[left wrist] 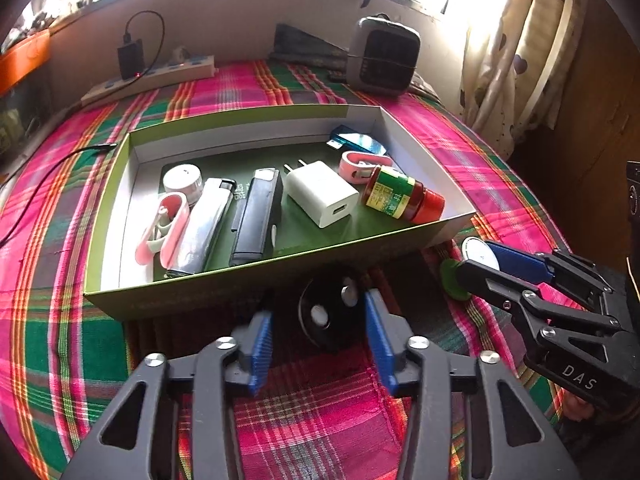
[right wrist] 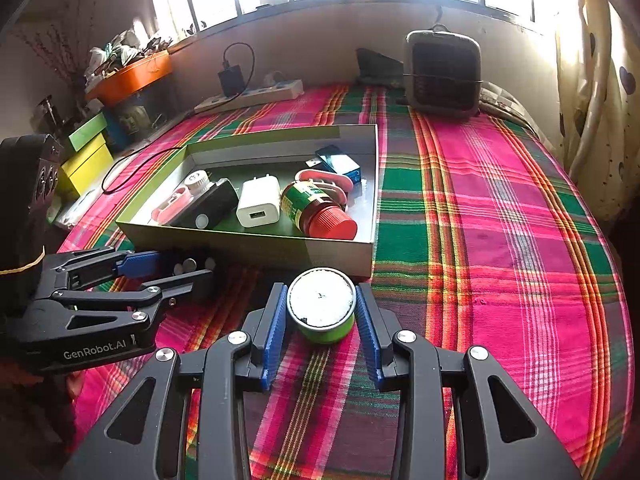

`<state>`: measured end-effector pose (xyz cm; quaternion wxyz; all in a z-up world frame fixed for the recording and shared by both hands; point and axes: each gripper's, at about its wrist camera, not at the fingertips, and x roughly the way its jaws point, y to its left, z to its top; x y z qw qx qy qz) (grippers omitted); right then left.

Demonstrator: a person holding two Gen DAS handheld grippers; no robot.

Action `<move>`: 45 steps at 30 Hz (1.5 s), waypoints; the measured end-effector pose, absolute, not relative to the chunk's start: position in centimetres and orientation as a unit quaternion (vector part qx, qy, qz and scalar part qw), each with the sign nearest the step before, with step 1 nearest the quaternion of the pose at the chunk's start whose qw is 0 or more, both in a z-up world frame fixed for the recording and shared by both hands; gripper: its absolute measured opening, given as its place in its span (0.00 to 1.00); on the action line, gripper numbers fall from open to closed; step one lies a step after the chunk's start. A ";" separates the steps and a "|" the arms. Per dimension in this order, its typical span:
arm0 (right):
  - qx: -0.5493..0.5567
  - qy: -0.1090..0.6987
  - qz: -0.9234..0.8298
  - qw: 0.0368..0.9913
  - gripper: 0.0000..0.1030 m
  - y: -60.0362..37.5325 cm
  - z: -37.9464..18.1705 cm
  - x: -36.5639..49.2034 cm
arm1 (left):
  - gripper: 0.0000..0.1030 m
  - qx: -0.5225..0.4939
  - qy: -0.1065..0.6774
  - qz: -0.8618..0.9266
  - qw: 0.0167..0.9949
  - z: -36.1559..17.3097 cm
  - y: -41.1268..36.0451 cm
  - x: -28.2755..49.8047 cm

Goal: Organize rigid objects
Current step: 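Close the left tool on the black round case while the right tool holds the tape roll, then lift and carry the tape roll with the right tool while the left tool carries the case over the box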

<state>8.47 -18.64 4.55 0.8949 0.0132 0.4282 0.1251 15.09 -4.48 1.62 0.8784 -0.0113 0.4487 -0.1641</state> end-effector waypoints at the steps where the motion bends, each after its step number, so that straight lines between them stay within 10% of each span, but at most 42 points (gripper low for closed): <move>1: 0.013 0.428 0.125 0.895 0.35 -18.6 4.6 8.5 | 0.37 -0.012 0.449 -0.165 0.878 1.6 -4.4 15.1; 45: 0.013 0.409 0.133 0.903 0.35 -18.1 6.8 8.0 | 0.25 -0.033 0.402 -0.165 0.900 5.4 -2.1 13.5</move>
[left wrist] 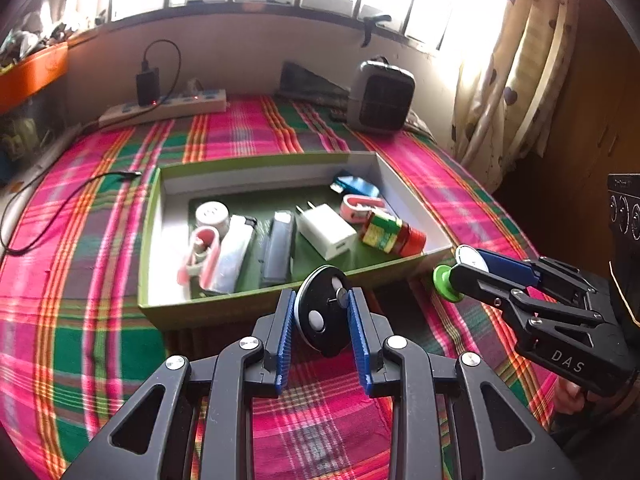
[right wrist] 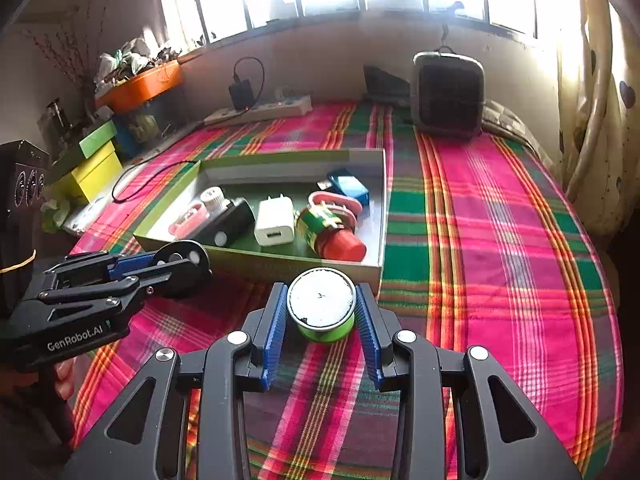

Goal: Organize rigid objects
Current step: 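Lift and carry the tape roll with the right tool while the left tool carries the case over the box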

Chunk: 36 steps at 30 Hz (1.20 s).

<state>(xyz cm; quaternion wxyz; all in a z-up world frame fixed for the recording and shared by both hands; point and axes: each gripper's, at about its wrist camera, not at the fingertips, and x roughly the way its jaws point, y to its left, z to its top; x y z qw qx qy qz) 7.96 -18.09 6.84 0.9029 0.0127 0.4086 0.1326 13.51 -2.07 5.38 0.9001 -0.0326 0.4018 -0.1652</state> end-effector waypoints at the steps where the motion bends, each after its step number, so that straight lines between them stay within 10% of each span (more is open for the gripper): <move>1: 0.014 0.407 0.133 0.904 0.35 -18.1 7.1 8.0 | 0.25 -0.035 0.399 -0.163 0.902 5.7 -1.8 13.6; 36: 0.025 0.432 0.173 0.885 0.35 -13.5 6.8 20.3 | 0.25 -0.050 0.420 -0.137 0.896 5.3 1.5 24.8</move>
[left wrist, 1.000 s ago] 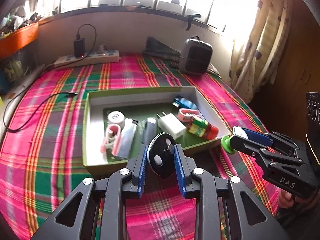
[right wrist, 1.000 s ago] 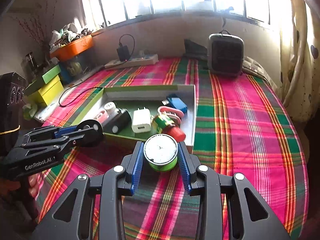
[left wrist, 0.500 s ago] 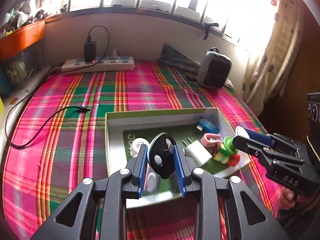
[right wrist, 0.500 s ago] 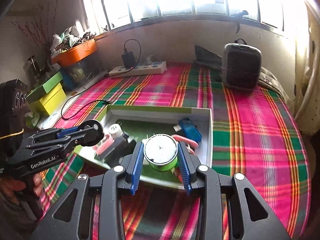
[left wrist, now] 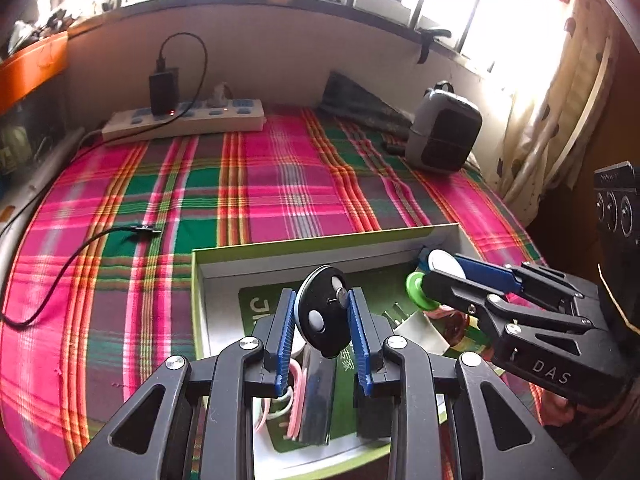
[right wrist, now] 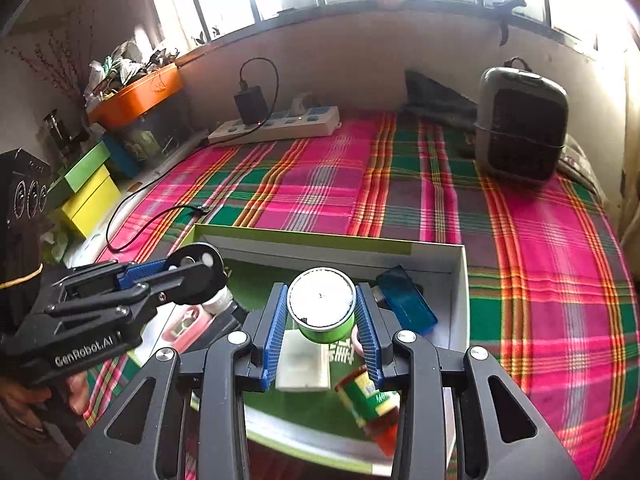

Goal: Organize rigid objects
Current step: 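Lift and carry the tape roll with the right tool while the left tool carries the case over the box, then lower and release the tape roll with the right tool while the left tool releases the case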

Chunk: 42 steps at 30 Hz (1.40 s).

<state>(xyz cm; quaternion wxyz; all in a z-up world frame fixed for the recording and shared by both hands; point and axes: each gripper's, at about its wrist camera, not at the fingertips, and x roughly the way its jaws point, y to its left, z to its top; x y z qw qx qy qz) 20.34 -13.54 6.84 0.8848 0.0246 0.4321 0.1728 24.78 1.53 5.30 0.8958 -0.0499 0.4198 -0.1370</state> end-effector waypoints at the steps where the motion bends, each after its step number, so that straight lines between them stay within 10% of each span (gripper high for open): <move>1: 0.025 0.434 0.174 0.883 0.35 -13.5 6.7 20.6 | 0.25 -0.047 0.421 -0.138 0.895 5.1 1.4 25.0; 42: 0.002 0.454 0.178 0.873 0.35 -12.2 4.0 23.5 | 0.32 -0.018 0.452 -0.131 0.882 2.5 0.1 27.0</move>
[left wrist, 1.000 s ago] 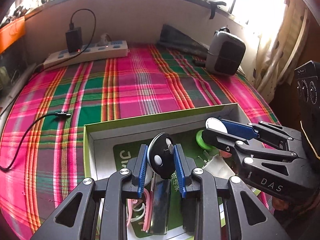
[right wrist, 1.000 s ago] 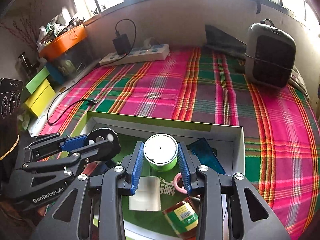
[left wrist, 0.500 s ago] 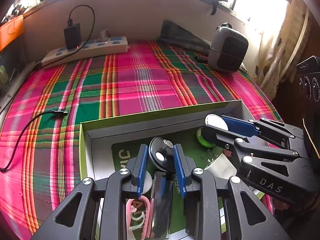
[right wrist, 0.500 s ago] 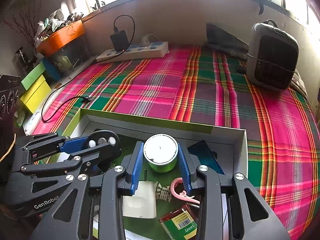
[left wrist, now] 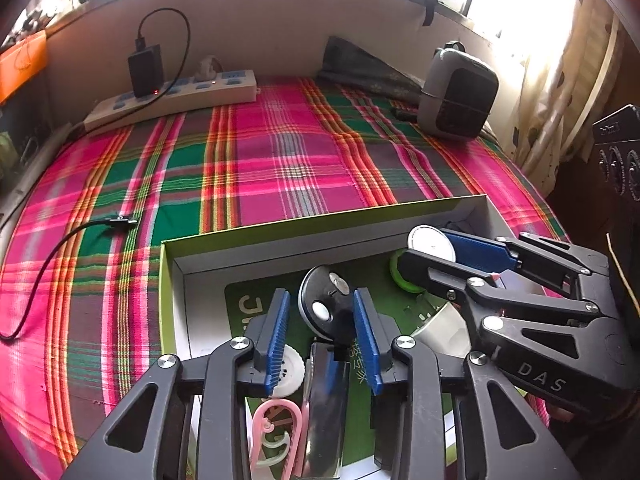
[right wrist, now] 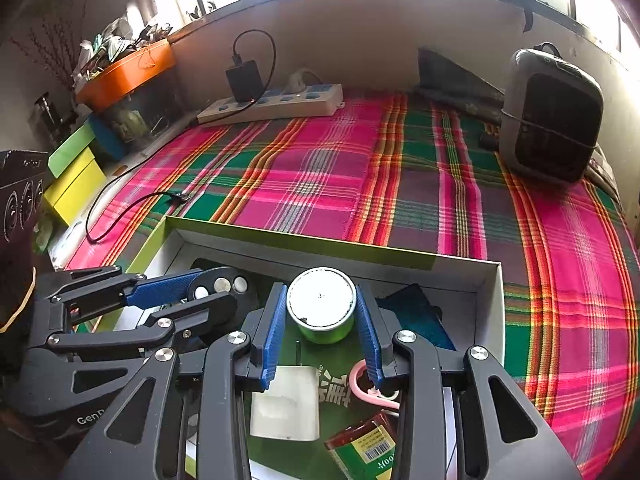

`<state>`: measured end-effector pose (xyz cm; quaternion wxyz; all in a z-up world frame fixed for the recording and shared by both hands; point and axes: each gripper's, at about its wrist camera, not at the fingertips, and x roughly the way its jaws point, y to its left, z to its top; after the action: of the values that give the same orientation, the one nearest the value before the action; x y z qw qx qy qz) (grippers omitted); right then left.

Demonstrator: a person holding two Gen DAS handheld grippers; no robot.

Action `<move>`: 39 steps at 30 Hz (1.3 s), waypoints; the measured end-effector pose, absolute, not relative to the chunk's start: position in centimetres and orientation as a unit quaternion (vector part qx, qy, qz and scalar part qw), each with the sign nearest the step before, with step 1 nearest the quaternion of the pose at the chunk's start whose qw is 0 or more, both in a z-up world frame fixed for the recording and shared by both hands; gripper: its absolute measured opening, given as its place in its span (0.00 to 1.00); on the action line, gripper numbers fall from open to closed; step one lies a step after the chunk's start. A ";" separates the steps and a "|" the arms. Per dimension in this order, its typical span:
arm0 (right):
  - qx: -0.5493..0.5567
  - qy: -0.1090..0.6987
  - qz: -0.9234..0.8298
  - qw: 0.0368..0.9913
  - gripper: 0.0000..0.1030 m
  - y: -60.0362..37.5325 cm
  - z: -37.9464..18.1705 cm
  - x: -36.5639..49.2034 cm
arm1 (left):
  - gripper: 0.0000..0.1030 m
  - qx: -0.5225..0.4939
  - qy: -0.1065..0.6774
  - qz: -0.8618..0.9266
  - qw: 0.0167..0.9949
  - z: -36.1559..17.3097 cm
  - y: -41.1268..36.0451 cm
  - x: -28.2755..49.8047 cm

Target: Organize rigid objects

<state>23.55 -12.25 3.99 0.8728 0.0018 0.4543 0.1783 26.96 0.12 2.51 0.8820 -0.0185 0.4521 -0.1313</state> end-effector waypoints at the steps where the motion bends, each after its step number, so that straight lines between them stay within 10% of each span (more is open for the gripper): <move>1: 0.003 0.455 0.180 0.872 0.35 -12.2 3.9 23.6 | 0.33 -0.019 0.450 -0.130 0.883 2.6 0.2 26.9; 39: -0.006 0.400 0.125 0.908 0.40 -13.3 7.3 14.7 | 0.40 -0.004 0.409 -0.052 0.911 4.8 0.9 16.4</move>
<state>14.75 -13.25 7.31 0.9078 -0.0057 0.4003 0.1250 16.35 0.90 4.76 0.9108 -0.0044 0.4095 -0.0518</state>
